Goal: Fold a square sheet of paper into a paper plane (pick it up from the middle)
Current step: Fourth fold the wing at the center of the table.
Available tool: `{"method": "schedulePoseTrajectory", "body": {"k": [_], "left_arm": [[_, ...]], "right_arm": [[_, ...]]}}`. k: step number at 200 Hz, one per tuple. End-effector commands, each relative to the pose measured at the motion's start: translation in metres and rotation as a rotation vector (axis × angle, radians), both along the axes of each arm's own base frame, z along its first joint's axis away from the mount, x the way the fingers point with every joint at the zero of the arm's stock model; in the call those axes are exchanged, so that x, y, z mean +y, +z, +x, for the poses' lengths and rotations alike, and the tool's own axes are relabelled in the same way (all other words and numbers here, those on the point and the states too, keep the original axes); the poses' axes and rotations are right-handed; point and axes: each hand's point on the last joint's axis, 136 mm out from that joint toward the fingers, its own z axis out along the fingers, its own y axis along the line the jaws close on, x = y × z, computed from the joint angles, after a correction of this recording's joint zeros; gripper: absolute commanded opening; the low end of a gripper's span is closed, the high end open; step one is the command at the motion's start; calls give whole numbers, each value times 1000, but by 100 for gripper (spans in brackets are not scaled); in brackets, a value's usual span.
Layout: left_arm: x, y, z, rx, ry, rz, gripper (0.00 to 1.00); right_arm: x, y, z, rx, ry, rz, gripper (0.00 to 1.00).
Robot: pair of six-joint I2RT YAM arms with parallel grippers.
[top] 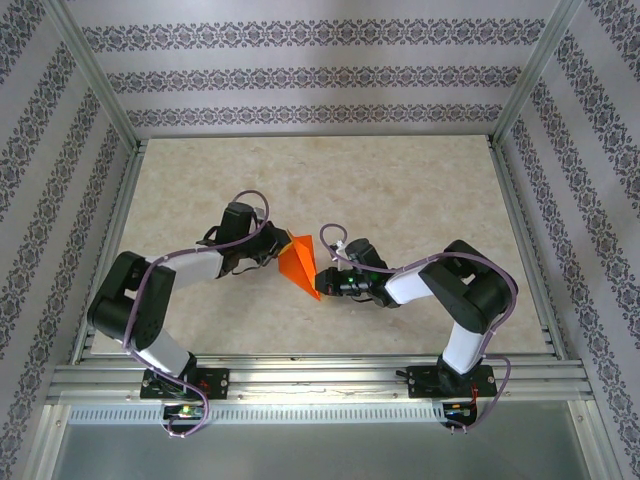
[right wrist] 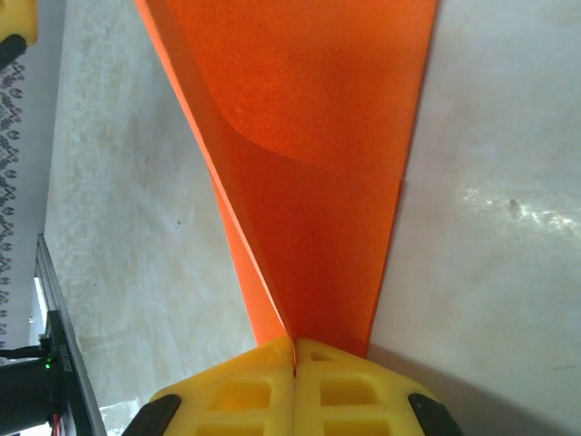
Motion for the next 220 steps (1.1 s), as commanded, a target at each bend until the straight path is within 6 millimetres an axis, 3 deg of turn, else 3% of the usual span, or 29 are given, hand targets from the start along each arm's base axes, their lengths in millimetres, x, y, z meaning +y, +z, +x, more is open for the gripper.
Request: {"method": "schedulePoseTrajectory", "body": {"k": [1,39,220], "left_arm": [[-22,10,4,-60,-69,-75,9],[-35,3,7,-62,-87,-113,8],[-50,-35,-4,34,-140,-75,8]], "right_arm": [[-4,-8,-1,32,-21,6,0],[-8,-8,1,49,-31,15,0],[-13,-16,3,137,-61,24,2]]}}
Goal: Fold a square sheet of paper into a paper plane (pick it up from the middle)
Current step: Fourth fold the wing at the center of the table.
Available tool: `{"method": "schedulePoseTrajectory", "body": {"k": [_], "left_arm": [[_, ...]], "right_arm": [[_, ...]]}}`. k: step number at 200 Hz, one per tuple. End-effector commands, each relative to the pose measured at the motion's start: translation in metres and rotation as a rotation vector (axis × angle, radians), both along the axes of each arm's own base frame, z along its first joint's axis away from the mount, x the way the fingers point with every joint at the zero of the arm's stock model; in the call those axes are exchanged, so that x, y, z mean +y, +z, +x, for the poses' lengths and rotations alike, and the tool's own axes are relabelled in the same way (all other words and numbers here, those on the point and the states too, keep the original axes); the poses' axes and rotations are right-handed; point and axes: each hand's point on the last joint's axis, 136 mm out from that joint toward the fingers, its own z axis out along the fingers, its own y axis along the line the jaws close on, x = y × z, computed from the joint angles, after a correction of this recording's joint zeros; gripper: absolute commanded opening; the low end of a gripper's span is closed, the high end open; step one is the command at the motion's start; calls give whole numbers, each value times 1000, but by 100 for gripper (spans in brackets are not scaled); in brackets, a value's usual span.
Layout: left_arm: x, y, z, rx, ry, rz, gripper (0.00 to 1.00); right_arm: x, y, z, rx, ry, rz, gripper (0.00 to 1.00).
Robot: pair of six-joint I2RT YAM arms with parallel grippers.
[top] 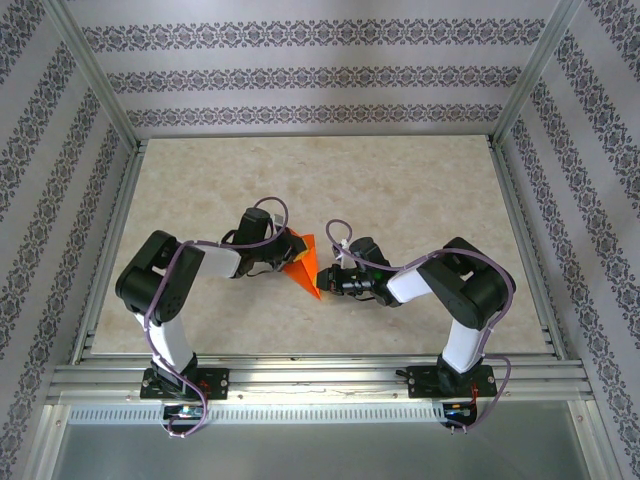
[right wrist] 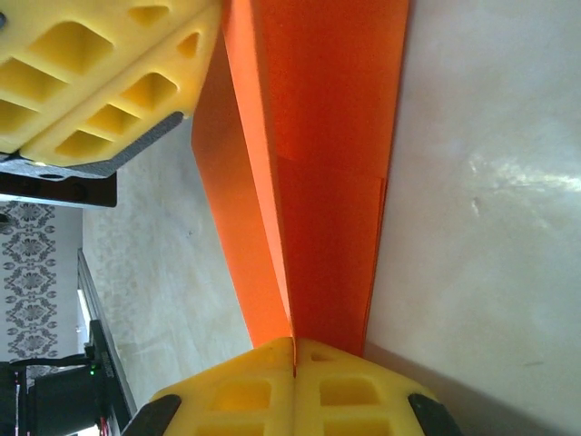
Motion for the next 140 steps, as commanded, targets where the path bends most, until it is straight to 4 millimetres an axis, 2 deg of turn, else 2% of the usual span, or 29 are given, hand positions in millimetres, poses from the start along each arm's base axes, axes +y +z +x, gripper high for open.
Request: {"method": "schedulePoseTrajectory", "body": {"k": [1,140], "left_arm": [[-9,-1,-2,-10,-37,-9,8],[-6,-19,-1,29,-46,55,7]], "right_arm": [[-8,-16,-1,56,-21,-35,2],[-12,-22,-1,123,-35,-41,2]]}}
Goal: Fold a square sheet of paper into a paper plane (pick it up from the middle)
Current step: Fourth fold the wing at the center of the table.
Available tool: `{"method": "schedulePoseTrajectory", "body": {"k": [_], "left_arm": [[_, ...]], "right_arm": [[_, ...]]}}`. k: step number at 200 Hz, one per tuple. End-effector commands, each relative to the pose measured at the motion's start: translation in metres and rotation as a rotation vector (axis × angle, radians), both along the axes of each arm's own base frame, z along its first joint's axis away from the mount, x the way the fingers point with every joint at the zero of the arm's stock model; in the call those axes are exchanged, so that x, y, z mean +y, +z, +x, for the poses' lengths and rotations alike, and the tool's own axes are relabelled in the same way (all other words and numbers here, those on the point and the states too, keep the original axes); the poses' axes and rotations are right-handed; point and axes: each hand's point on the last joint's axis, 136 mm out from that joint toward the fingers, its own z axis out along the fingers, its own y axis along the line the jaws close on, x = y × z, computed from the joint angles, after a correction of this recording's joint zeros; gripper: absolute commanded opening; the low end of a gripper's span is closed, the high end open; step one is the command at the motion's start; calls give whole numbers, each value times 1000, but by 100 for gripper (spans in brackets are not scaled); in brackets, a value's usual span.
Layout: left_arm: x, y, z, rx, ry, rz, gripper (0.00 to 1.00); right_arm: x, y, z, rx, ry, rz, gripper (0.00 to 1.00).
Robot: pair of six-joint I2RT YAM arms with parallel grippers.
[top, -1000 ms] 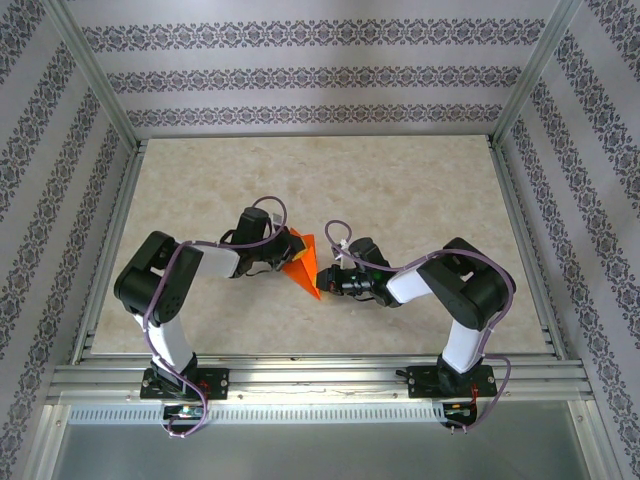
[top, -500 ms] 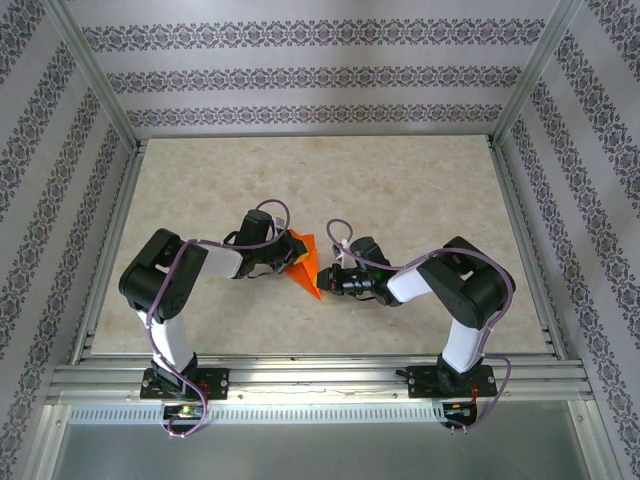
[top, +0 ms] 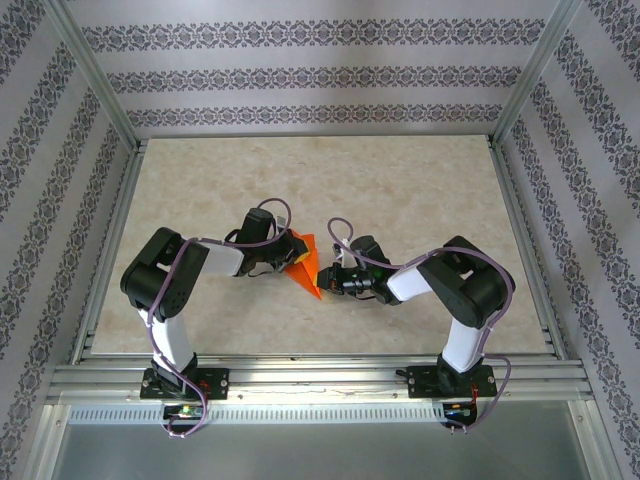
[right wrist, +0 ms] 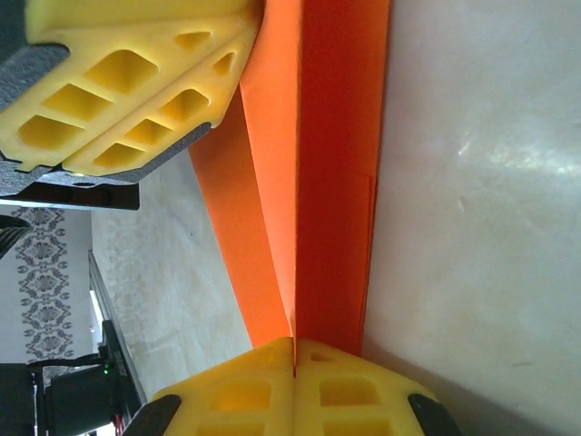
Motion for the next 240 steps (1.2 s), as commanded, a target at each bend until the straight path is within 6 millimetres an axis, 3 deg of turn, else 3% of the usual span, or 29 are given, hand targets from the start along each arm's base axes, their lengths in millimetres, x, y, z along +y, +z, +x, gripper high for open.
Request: {"method": "schedulePoseTrajectory", "body": {"k": [1,240], "left_arm": [[-5,-8,-2,10,-30,28,8],[6,-35,-9,69,-25,118,6]], "right_arm": [[-10,-21,-2,77,-26,-54,2],[-8,-24,-4,113,-12,-42,3]]}}
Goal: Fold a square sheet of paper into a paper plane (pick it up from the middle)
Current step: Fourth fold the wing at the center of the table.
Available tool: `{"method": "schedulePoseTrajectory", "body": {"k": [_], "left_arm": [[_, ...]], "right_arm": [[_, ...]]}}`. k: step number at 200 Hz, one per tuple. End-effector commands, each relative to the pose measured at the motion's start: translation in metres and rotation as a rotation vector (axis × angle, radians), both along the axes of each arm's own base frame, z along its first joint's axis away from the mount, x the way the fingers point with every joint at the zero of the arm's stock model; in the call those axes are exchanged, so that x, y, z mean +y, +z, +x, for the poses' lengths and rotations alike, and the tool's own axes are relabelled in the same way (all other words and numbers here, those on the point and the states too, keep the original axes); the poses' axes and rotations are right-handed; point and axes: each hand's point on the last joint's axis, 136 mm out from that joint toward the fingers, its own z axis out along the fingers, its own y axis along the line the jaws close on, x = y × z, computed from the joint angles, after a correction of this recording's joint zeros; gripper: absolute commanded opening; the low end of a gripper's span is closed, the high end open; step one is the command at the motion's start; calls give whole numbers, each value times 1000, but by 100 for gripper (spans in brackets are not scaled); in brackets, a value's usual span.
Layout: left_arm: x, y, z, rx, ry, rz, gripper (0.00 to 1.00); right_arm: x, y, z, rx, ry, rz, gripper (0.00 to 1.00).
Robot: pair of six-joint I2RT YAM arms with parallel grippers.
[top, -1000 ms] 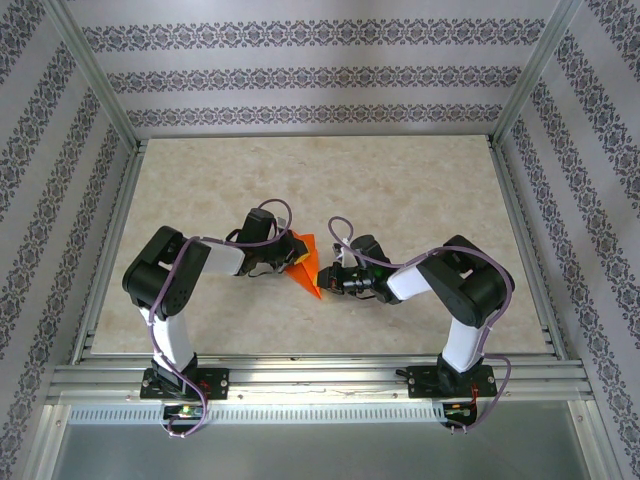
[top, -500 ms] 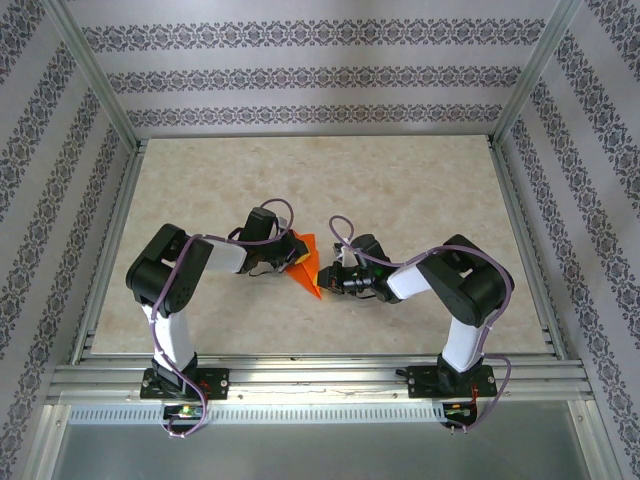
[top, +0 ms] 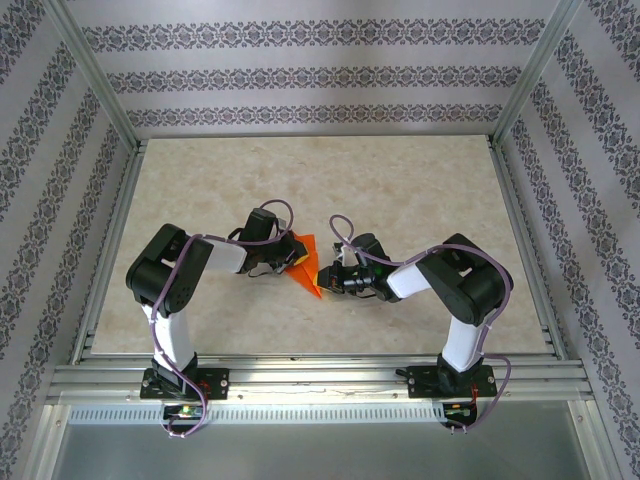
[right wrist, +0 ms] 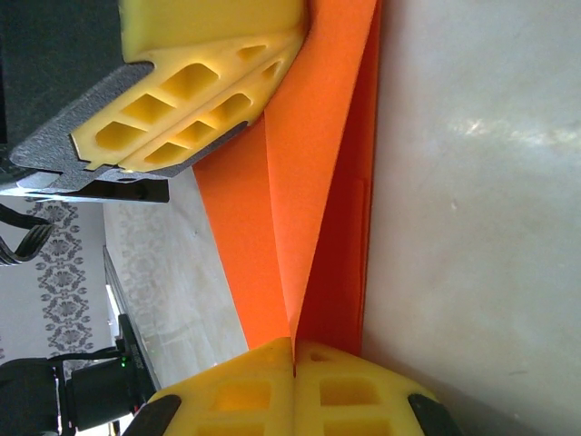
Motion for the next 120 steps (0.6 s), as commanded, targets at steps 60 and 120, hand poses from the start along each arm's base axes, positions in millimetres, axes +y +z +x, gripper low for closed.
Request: {"method": "schedulePoseTrajectory", "body": {"k": [60,120], "left_arm": [[9,-30,-19,68,-11,84,5],[13,-37,-24,80,-5,103,4]], "right_arm": [[-8,-22,-4,69,-18,-54,5],[-8,-12,-8,70,-9,-36,12]]}}
